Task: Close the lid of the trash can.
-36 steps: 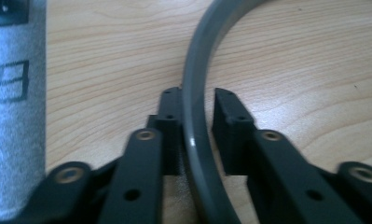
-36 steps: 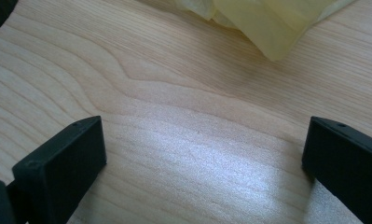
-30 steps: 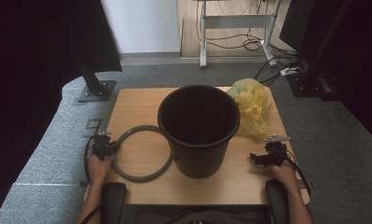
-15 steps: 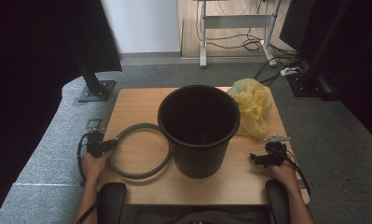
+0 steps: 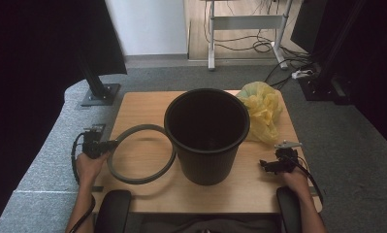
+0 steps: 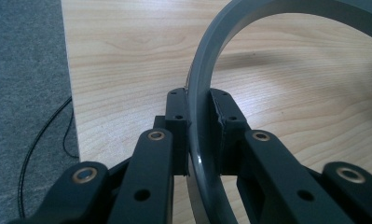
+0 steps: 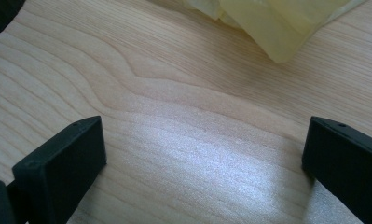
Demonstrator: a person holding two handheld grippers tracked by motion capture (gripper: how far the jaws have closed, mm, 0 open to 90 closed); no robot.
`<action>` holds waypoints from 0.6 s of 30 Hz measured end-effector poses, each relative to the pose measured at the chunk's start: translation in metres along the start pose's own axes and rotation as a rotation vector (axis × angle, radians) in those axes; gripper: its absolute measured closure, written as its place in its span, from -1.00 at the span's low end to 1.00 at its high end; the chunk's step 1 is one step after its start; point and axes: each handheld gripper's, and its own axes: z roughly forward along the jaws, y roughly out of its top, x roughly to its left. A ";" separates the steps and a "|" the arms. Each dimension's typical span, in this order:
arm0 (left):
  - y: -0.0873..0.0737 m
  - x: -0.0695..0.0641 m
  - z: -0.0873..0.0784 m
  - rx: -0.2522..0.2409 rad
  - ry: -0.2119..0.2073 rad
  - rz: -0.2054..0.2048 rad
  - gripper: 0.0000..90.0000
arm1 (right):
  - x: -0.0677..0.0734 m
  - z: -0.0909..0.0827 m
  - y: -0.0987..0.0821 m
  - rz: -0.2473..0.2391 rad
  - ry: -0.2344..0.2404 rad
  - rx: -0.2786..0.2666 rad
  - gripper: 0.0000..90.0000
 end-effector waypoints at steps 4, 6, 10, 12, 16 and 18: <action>0.006 -0.002 -0.008 0.007 -0.005 0.007 0.76 | 0.000 0.000 0.000 0.000 0.000 0.000 -1.00; 0.008 -0.003 -0.012 0.007 -0.008 0.009 0.76 | 0.000 0.000 0.000 -0.002 0.001 0.001 -1.00; 0.013 -0.005 -0.021 0.009 -0.013 0.013 0.76 | 0.000 0.000 0.000 -0.002 0.001 0.001 -1.00; 0.016 -0.005 -0.027 0.009 -0.019 0.017 0.76 | 0.000 0.000 0.000 -0.002 0.001 0.001 -1.00; 0.022 -0.007 -0.036 0.012 -0.019 0.025 0.76 | 0.000 0.000 0.000 -0.002 0.001 0.001 -1.00; 0.025 -0.008 -0.040 0.012 -0.018 0.028 0.76 | 0.000 0.000 0.000 -0.002 0.001 0.001 -1.00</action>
